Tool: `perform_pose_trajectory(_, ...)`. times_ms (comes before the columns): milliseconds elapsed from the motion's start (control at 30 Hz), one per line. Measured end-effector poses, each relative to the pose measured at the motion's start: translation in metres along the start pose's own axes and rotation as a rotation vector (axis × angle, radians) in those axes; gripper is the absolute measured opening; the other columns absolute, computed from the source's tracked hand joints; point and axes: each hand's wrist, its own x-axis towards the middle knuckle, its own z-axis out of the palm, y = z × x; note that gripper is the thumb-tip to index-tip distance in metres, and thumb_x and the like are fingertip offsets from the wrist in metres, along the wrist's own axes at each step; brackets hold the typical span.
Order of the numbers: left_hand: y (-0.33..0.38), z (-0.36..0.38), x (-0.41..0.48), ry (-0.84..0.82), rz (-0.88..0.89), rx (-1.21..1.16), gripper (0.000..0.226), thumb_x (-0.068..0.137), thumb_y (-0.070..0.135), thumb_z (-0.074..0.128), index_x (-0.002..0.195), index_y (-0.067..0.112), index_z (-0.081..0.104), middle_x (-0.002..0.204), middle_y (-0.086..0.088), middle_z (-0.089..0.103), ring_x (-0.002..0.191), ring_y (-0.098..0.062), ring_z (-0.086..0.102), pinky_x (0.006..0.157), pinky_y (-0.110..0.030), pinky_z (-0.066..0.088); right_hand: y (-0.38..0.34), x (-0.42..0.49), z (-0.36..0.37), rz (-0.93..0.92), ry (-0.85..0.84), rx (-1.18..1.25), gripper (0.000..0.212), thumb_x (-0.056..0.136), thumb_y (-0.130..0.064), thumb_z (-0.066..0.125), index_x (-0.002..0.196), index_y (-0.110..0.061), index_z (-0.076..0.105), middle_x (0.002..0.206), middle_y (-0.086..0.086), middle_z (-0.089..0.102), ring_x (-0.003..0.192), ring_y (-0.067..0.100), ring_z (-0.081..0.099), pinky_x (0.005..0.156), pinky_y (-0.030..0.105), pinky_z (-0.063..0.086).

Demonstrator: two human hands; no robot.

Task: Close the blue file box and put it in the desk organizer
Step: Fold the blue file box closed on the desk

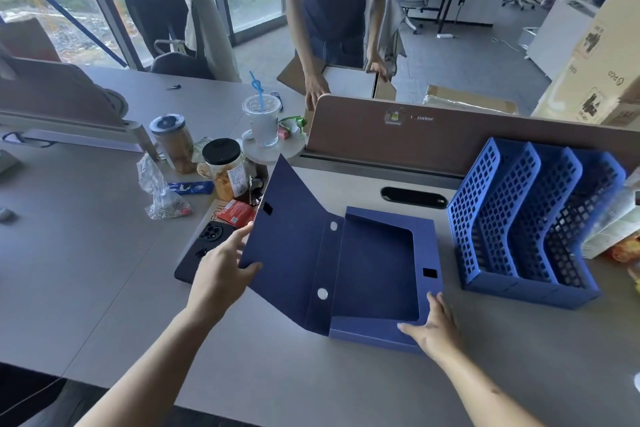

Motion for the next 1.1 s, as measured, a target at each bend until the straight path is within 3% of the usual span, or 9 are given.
perform_pose_trajectory(200, 0.041, 0.001, -0.006, -0.206, 0.066, -0.427, 0.047, 0.087, 0.043, 0.065, 0.133, 0.047, 0.051, 0.109, 0.029, 0.066, 0.1, 0.003, 0.066, 0.081, -0.012, 0.049, -0.084, -0.017, -0.041, -0.272, -0.133, 0.457, 0.049, 0.092, -0.027, 0.061, 0.139, -0.022, 0.047, 0.145, 0.001, 0.051, 0.13, 0.016, 0.05, 0.101, 0.024, 0.039)
perform_pose_trajectory(367, 0.056, 0.037, -0.002, -0.299, -0.026, -0.727, 0.062, 0.089, 0.055, 0.055, 0.145, 0.032, 0.042, 0.12, 0.005, 0.072, 0.105, -0.013, 0.07, 0.099, -0.037, 0.047, -0.141, -0.048, -0.062, -0.467, -0.227, 0.5, 0.049, 0.097, -0.038, 0.05, 0.144, -0.034, 0.041, 0.124, -0.019, 0.057, 0.1, -0.016, 0.052, 0.077, 0.001, 0.038)
perform_pose_trajectory(533, 0.067, 0.081, -0.001, -0.337, -0.017, -0.643, 0.067, 0.088, 0.019, 0.07, 0.145, 0.036, 0.039, 0.122, 0.007, 0.07, 0.1, -0.014, 0.072, 0.095, -0.033, 0.054, -0.157, -0.057, -0.063, -0.502, -0.224, 0.563, 0.06, 0.095, -0.043, 0.052, 0.15, -0.037, 0.029, 0.126, -0.02, 0.054, 0.116, -0.01, 0.046, 0.093, 0.009, 0.034)
perform_pose_trajectory(667, 0.077, 0.107, -0.001, -0.369, 0.015, -0.58, 0.07, 0.085, 0.022, 0.074, 0.141, 0.044, 0.038, 0.114, 0.018, 0.072, 0.099, -0.007, 0.069, 0.095, -0.033, 0.053, -0.139, -0.048, -0.06, -0.45, -0.087, 0.594, 0.059, 0.094, -0.028, 0.056, 0.148, -0.037, 0.032, 0.132, -0.012, 0.06, 0.119, 0.012, 0.058, 0.103, 0.032, 0.046)
perform_pose_trajectory(767, 0.082, 0.12, 0.005, -0.361, 0.009, -0.503, 0.072, 0.082, 0.03, 0.076, 0.14, 0.044, 0.038, 0.118, 0.018, 0.068, 0.11, -0.01, 0.062, 0.088, -0.021, 0.048, -0.115, -0.038, -0.06, -0.393, -0.03, 0.602, 0.061, 0.094, -0.013, 0.049, 0.146, -0.039, 0.033, 0.137, -0.025, 0.048, 0.137, 0.015, 0.043, 0.098, 0.023, 0.042)
perform_pose_trajectory(833, 0.084, 0.13, 0.009, -0.376, -0.001, -0.422, 0.08, 0.078, 0.031, 0.079, 0.144, 0.04, 0.034, 0.132, 0.013, 0.058, 0.121, -0.016, 0.052, 0.08, -0.013, 0.041, -0.098, -0.031, -0.061, -0.352, 0.007, 0.596, 0.062, 0.093, -0.009, 0.046, 0.147, -0.039, 0.033, 0.146, -0.011, 0.049, 0.134, 0.019, 0.047, 0.098, 0.023, 0.047)
perform_pose_trajectory(900, 0.084, 0.143, 0.013, -0.403, -0.01, -0.286, 0.092, 0.074, 0.041, 0.08, 0.149, 0.037, 0.027, 0.145, 0.007, 0.045, 0.13, -0.023, 0.039, 0.092, -0.024, 0.04, -0.081, -0.027, -0.062, -0.315, 0.027, 0.606, 0.063, 0.094, -0.006, 0.043, 0.148, -0.036, 0.033, 0.148, -0.006, 0.048, 0.128, 0.013, 0.051, 0.092, 0.013, 0.049)
perform_pose_trajectory(1000, 0.079, 0.16, 0.013, -0.406, -0.106, -0.099, 0.113, 0.062, 0.067, 0.076, 0.152, 0.04, 0.013, 0.16, 0.007, 0.022, 0.143, -0.029, 0.022, 0.111, -0.046, 0.028, -0.058, -0.022, -0.059, -0.286, 0.039, 0.632, 0.06, 0.096, -0.003, 0.043, 0.148, -0.029, 0.033, 0.147, -0.013, 0.044, 0.13, 0.0, 0.04, 0.102, 0.01, 0.036)
perform_pose_trajectory(1100, 0.077, 0.174, 0.017, -0.411, -0.197, -0.049, 0.128, 0.055, 0.08, 0.069, 0.154, 0.037, 0.001, 0.165, 0.002, 0.006, 0.15, -0.029, 0.009, 0.119, -0.048, 0.017, -0.035, -0.016, -0.058, -0.227, 0.038, 0.63, 0.058, 0.096, -0.002, 0.046, 0.147, -0.026, 0.035, 0.134, -0.023, 0.048, 0.129, 0.001, 0.041, 0.086, -0.006, 0.034)
